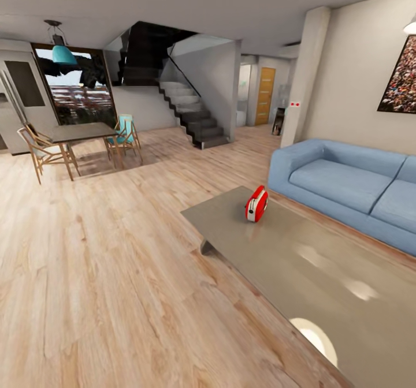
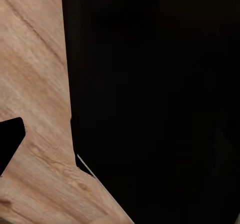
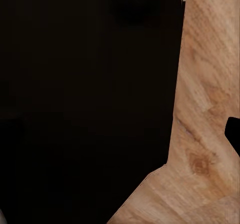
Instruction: Turn on the radio receiver that's on the table in the living room.
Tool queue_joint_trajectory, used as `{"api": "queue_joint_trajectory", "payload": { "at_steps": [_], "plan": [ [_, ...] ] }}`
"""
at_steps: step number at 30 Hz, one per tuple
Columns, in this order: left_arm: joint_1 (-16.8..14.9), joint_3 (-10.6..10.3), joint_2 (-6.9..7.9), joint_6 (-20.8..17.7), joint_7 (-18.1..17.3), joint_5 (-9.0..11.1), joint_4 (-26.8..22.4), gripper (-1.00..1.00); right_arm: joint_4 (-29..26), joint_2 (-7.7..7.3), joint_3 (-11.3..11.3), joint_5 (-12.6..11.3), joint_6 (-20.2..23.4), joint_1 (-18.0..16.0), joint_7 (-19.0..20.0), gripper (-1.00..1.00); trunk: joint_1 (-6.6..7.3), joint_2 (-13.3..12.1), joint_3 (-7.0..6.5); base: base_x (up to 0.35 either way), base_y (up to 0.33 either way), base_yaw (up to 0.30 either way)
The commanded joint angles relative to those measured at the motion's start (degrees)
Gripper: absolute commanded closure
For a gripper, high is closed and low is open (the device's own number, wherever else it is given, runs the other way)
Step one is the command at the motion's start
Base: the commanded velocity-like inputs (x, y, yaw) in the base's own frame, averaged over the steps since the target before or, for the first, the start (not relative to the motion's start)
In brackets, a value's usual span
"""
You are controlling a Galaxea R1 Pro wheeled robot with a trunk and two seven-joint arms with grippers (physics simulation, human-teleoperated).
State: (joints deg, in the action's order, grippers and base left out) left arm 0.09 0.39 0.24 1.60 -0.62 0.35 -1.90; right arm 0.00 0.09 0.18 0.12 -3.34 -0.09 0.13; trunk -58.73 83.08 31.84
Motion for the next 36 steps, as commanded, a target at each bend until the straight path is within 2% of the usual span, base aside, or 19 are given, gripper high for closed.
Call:
{"api": "queue_joint_trajectory", "payload": {
  "at_steps": [1, 36],
  "plan": [
    [0.0, 0.0, 0.01, -0.01, 0.0, 0.0, 0.02, -1.0, 0.0, 0.0, 0.0, 0.01, -0.03, 0.0, 0.0, -1.0, 0.0, 0.0, 0.0, 0.324, 0.098, 0.0],
    [0.0, 0.03, 0.02, -0.01, 0.0, 0.0, 0.01, -1.0, 0.0, 0.0, -0.09, -0.11, 0.37, 0.0, -0.04, -1.0, 0.0, 0.0, 0.0, 0.324, 0.098, 0.0]
  ]
}}
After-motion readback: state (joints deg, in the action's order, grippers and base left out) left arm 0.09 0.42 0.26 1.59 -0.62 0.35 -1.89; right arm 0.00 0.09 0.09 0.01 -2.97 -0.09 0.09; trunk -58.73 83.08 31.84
